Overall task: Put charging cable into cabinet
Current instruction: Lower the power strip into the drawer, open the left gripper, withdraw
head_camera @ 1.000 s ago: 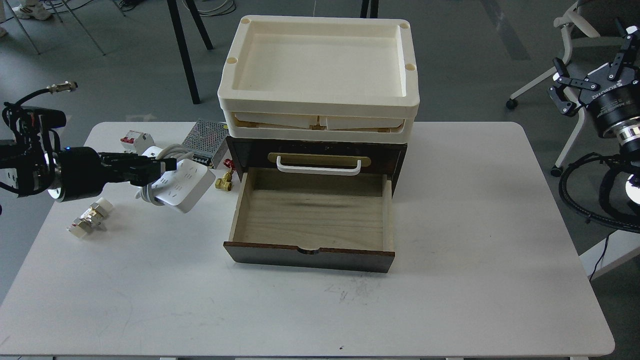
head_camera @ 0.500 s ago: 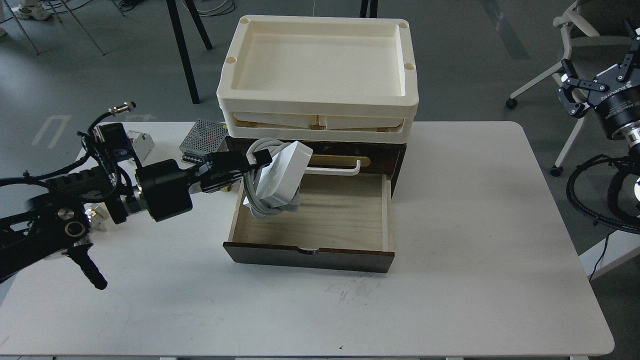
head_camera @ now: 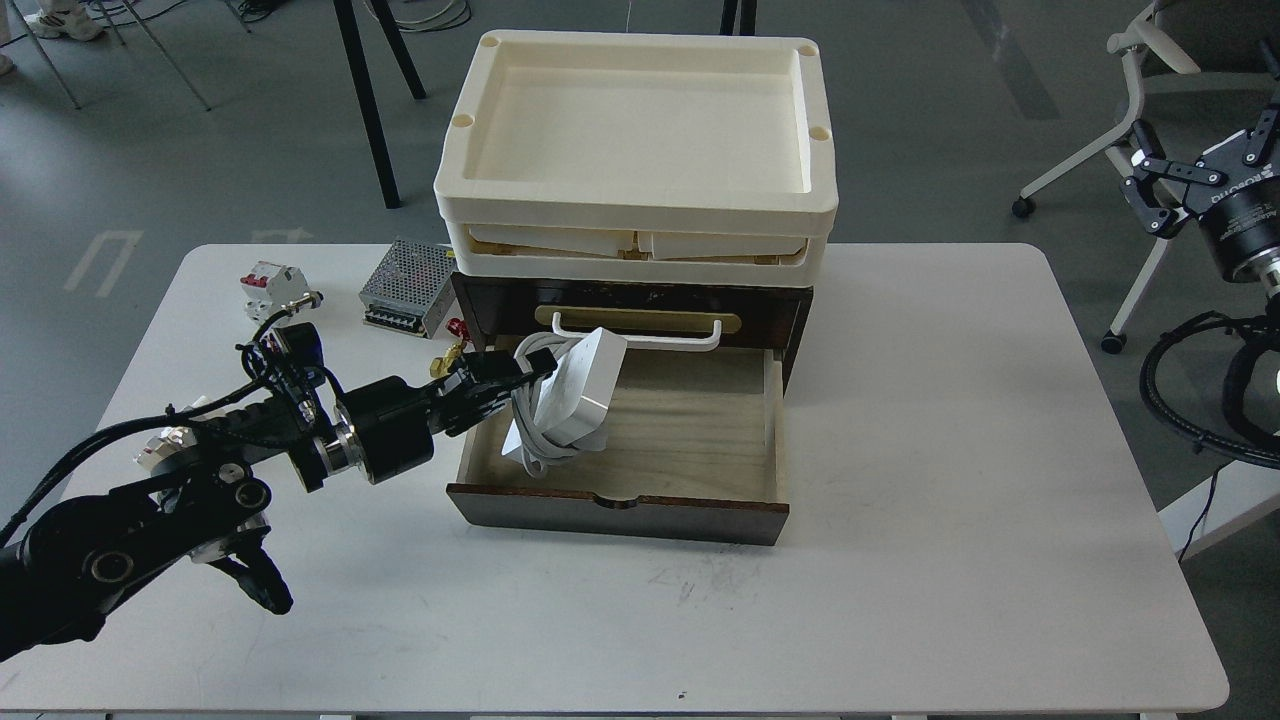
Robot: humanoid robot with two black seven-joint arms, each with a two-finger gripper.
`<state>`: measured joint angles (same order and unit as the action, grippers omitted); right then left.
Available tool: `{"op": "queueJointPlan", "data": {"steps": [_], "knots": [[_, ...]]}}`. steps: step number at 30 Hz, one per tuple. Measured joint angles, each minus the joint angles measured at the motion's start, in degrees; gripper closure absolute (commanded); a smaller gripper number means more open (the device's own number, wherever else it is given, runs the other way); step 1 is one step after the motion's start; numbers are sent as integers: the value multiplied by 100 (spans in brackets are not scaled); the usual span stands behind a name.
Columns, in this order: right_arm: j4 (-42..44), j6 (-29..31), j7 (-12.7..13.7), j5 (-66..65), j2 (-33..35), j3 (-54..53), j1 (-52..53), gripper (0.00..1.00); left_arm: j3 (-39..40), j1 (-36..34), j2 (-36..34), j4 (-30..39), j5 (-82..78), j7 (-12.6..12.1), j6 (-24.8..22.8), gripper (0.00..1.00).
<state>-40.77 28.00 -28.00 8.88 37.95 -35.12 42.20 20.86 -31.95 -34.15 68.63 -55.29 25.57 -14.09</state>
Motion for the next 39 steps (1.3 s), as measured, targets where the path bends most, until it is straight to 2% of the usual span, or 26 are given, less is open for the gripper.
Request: {"op": "queueJointPlan", "data": {"steps": [3, 11, 15, 17, 21, 23, 25, 30, 34, 39], "knots": [[2, 0, 0, 0, 0, -8, -1, 0, 5, 4, 129, -139, 4, -8, 23, 98], [8, 0, 0, 0, 0, -12, -6, 0, 5, 12, 467, -464, 23, -56, 449, 91], [8, 0, 0, 0, 0, -13, -28, 0, 0, 8, 617, -684, 23, -56, 471, 80], [6, 0, 0, 0, 0, -28, -36, 0, -6, 8, 699, -766, 17, -55, 471, 69], [0, 0, 0, 0, 1, -44, -55, 0, -11, 2, 755, -821, 11, -35, 472, 19], [-1, 0, 0, 0, 1, -46, -71, 0, -11, 2, 756, -825, 10, -17, 460, 14], [-1, 0, 0, 0, 1, -47, -77, 0, -11, 2, 755, -825, 14, -2, 431, 4], [-2, 0, 0, 3, 2, -48, -85, 0, -12, 117, 708, -784, 20, 60, 397, 1], [-9, 0, 0, 3, 2, -61, -87, 0, 24, 172, 633, -771, 39, 215, 326, 1], [-17, 0, 0, 3, -5, -174, -87, 0, 451, 173, 290, -757, 384, 241, -17, 1]]}}
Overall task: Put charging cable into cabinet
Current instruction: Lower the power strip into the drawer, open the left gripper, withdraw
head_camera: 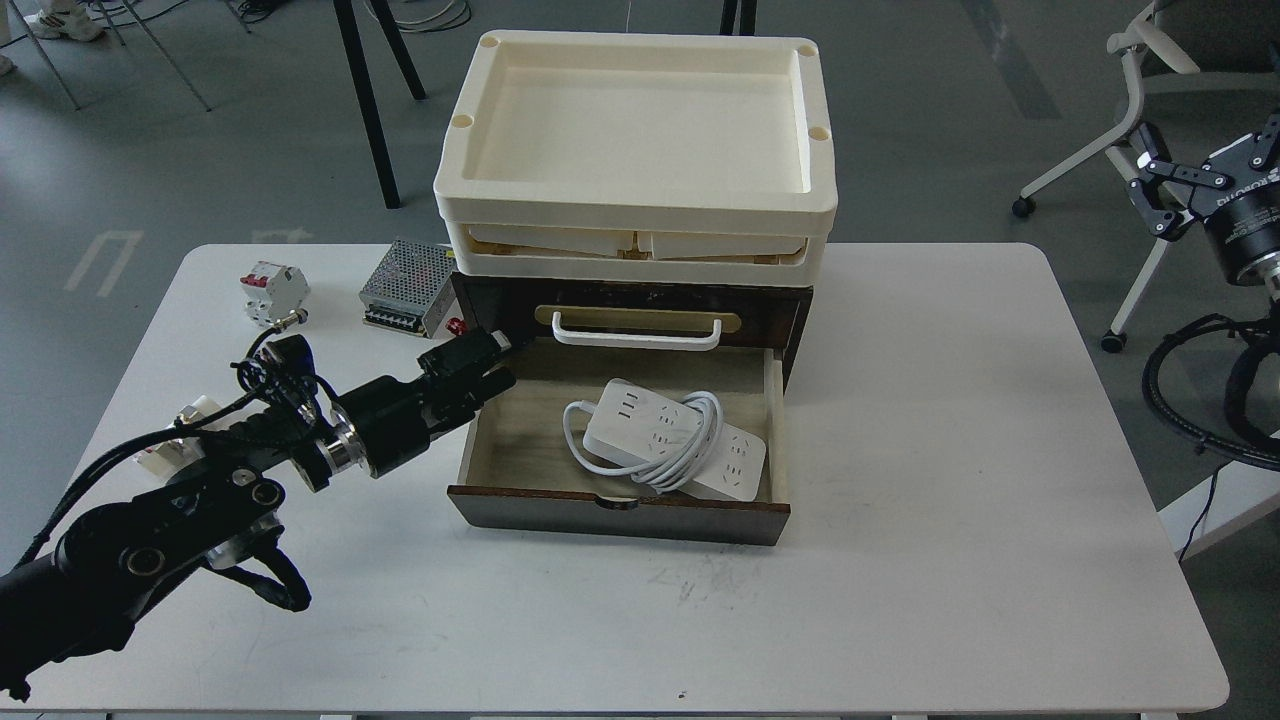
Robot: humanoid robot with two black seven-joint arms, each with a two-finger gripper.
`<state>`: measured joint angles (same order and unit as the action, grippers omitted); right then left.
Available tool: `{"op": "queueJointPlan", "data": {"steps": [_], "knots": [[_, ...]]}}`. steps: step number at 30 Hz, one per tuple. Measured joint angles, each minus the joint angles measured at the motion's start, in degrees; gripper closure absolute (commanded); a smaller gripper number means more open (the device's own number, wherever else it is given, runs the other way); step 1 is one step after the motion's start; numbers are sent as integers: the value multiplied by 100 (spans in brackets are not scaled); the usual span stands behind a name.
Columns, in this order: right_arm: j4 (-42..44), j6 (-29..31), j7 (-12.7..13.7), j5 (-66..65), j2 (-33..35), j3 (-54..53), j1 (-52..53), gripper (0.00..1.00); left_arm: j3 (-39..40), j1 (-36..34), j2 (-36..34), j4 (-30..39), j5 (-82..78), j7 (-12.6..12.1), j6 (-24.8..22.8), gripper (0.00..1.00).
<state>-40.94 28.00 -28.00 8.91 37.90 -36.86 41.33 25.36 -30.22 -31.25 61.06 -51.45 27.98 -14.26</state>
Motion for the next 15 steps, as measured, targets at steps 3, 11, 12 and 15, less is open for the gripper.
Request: {"op": "queueJointPlan", "data": {"steps": [3, 11, 12, 15], "knots": [[-22, 0, 0, 0, -10, -48, 0, 0, 520, 0, -207, 2, 817, 1, -683, 1], [-73, 0, 0, 3, -150, -153, 54, 0, 1413, -5, -760, -319, 3378, 3, -1369, 1], [-134, 0, 0, 8, -154, -193, 54, 0, 1516, -11, -772, -404, 3598, 3, -1371, 1], [-513, 0, 0, 13, -119, -309, 15, 0, 1784, -37, -763, -672, 4039, 3, -1375, 1]]}}
